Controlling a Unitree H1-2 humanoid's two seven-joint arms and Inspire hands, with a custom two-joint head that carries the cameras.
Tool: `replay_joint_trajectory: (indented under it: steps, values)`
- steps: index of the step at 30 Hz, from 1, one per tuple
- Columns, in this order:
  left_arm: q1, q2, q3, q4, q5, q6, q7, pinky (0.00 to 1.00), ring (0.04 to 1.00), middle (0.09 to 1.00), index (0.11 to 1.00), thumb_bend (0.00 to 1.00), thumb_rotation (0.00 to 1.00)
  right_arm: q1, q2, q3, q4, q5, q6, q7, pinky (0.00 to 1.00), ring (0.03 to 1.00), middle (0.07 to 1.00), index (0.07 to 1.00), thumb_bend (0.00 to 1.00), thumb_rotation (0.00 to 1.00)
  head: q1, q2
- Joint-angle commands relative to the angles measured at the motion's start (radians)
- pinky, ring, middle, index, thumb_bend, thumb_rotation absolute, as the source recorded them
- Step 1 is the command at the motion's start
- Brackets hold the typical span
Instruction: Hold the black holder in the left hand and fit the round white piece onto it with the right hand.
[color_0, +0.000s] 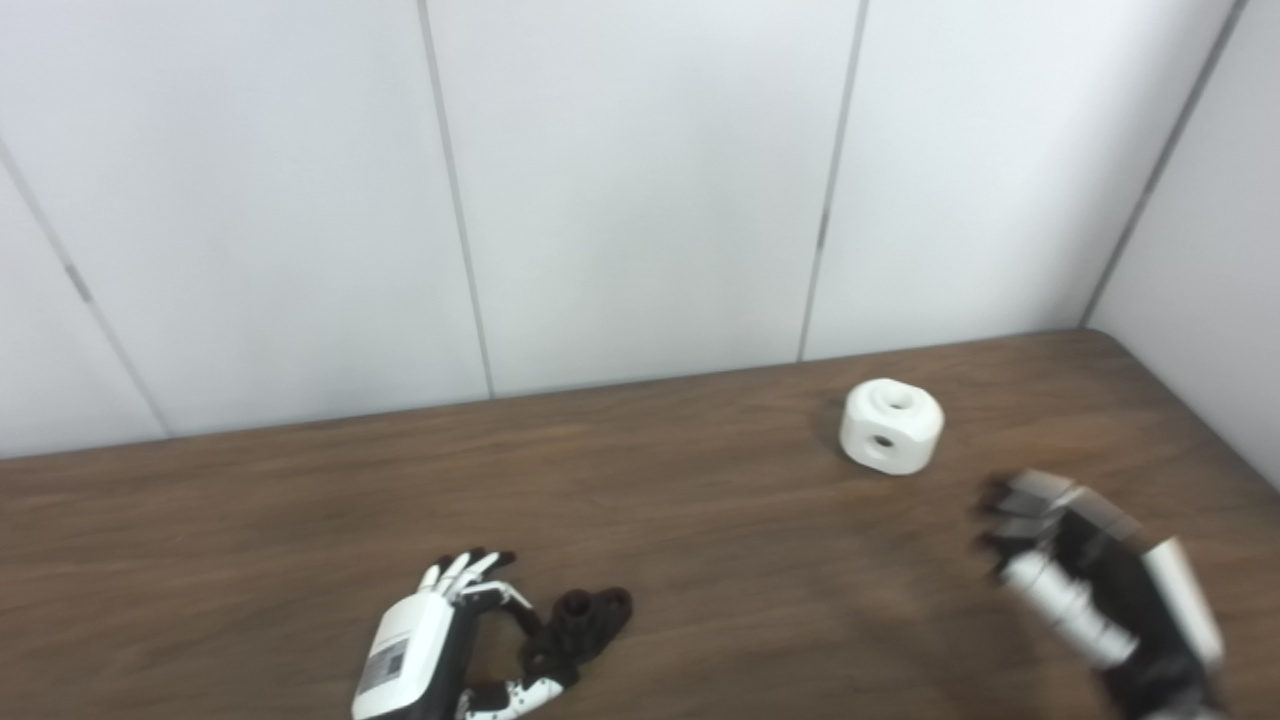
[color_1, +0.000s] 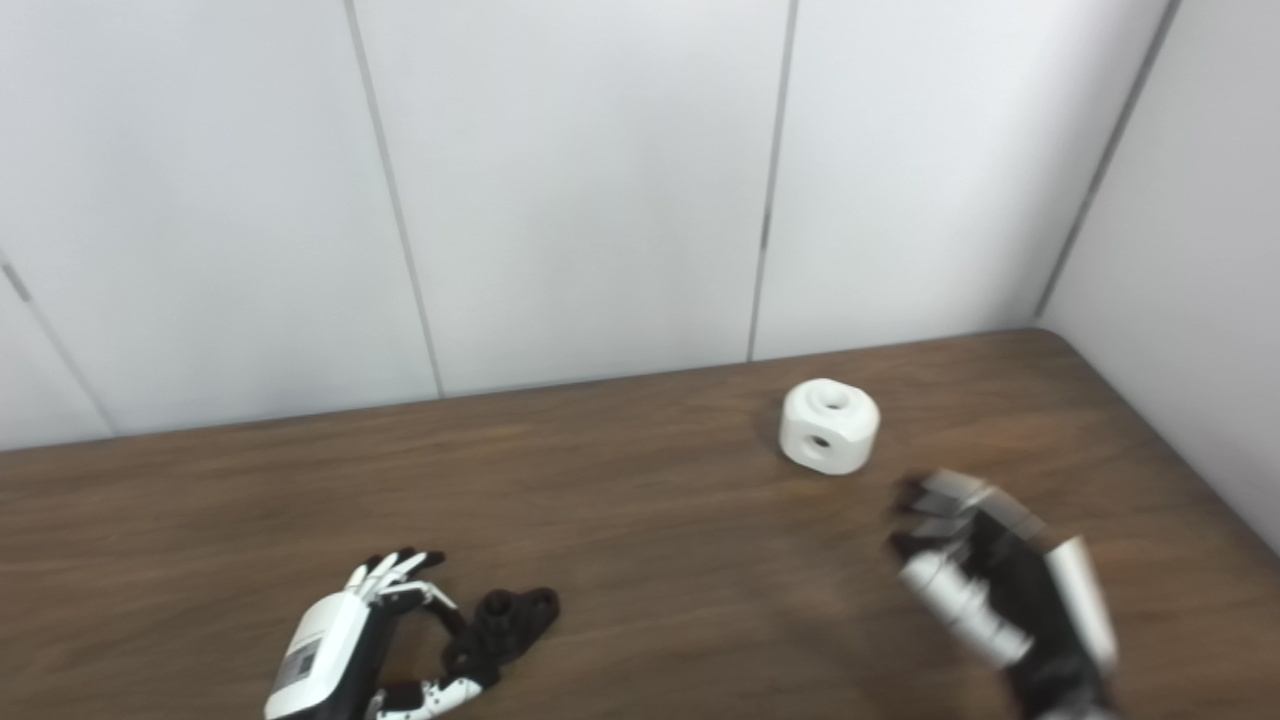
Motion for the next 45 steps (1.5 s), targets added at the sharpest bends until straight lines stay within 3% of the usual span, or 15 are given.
replay_joint_trajectory:
  steps: [1, 5, 9, 12, 16, 21, 29, 36, 45]
  values:
    - [-0.023, 0.014, 0.012, 0.004, -0.009, 0.002, -0.004, 1.0, 0.961, 0.891, 0.483, 0.51, 0.05, -0.034, -0.025, -0.034, -0.024, -0.058, 0.026, -0.023, 0.49, 0.634, 0.691, 0.7, 0.71, 0.55, -0.015, -0.005]
    - [-0.024, 0.025, 0.021, 0.017, -0.034, -0.014, -0.002, 1.0, 0.963, 0.89, 0.483, 0.51, 0.05, -0.073, -0.067, -0.073, -0.016, -0.134, 0.088, -0.018, 0.58, 0.738, 0.786, 0.791, 0.76, 0.58, -0.049, -0.022]
    - [-0.032, 0.038, 0.032, 0.046, -0.05, -0.044, 0.016, 1.0, 0.959, 0.883, 0.483, 0.51, 0.05, -0.108, -0.137, -0.085, 0.03, -0.195, 0.124, 0.002, 0.63, 0.771, 0.817, 0.856, 0.78, 0.57, -0.083, -0.038]
    - [-0.038, 0.048, 0.04, 0.062, -0.059, -0.057, 0.022, 1.0, 0.952, 0.877, 0.482, 0.51, 0.05, -0.127, -0.192, -0.076, 0.068, -0.245, 0.147, 0.026, 0.66, 0.808, 0.854, 0.908, 0.82, 0.62, -0.108, -0.045]
    - [-0.043, 0.063, 0.05, 0.069, -0.068, -0.068, 0.017, 1.0, 0.953, 0.877, 0.482, 0.51, 0.05, -0.173, -0.25, -0.063, 0.119, -0.258, 0.206, 0.079, 0.7, 0.871, 0.936, 0.966, 0.95, 0.67, -0.141, -0.04]
    - [-0.048, 0.079, 0.062, 0.082, -0.085, -0.105, 0.026, 1.0, 0.96, 0.879, 0.482, 0.51, 0.05, -0.238, -0.315, -0.021, 0.18, -0.316, 0.265, 0.177, 0.77, 0.942, 0.993, 0.989, 1.0, 0.71, -0.173, -0.034]
    - [-0.041, 0.089, 0.07, 0.074, -0.095, -0.114, 0.01, 1.0, 0.981, 0.891, 0.482, 0.51, 0.04, -0.353, -0.332, 0.05, 0.307, -0.433, 0.267, 0.297, 0.74, 0.99, 1.0, 0.949, 1.0, 0.66, -0.187, -0.031]
    - [-0.033, 0.089, 0.072, 0.068, -0.105, -0.118, 0.006, 1.0, 0.982, 0.891, 0.482, 0.51, 0.04, -0.416, -0.329, 0.113, 0.422, -0.468, 0.266, 0.33, 0.71, 1.0, 1.0, 0.952, 1.0, 0.67, -0.184, -0.027]
    - [-0.033, 0.091, 0.07, 0.079, -0.108, -0.137, 0.012, 1.0, 0.981, 0.891, 0.482, 0.51, 0.05, -0.482, -0.303, 0.204, 0.536, -0.44, 0.244, 0.313, 0.72, 1.0, 1.0, 0.946, 1.0, 0.68, -0.175, -0.034]
